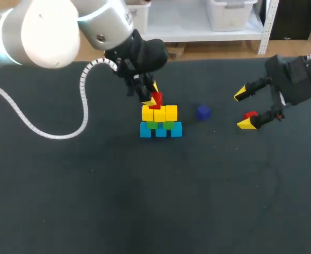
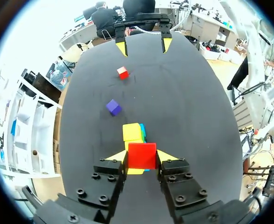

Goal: Place the blue cubes, place green cubes on the blue cubes, place the yellow cubes on the green cubes, then place the red cubes on the yellow cubes, and place purple cube on the red cubes.

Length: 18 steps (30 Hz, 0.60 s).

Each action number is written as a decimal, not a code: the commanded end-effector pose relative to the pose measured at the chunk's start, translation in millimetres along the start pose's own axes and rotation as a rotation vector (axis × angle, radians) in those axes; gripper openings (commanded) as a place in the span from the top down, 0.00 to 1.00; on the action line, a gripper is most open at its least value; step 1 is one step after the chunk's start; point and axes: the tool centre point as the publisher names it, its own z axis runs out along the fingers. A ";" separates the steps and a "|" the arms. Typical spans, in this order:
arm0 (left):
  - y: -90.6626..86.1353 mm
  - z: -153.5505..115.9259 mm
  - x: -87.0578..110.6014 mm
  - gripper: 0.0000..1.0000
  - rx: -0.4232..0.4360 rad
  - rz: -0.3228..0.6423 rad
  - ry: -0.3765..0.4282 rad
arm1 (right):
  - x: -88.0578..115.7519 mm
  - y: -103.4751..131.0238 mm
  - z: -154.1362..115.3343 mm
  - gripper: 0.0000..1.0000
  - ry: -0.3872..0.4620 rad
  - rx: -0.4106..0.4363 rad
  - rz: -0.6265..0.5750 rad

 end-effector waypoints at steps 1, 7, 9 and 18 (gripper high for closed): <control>6.5 9.8 -1.7 1.00 0.020 -0.021 0.022 | 0.4 -0.7 0.7 0.00 -0.003 -0.001 -0.001; 6.3 14.2 3.1 1.00 0.026 -0.041 0.036 | 0.4 -0.7 0.7 0.00 -0.003 -0.001 -0.001; 7.0 15.9 5.1 1.00 0.026 -0.046 0.039 | 0.4 -0.7 0.7 0.00 -0.003 -0.001 -0.001; 14.8 17.1 12.0 1.00 0.018 -0.062 0.056 | 0.4 -0.7 0.7 0.00 -0.003 -0.001 -0.001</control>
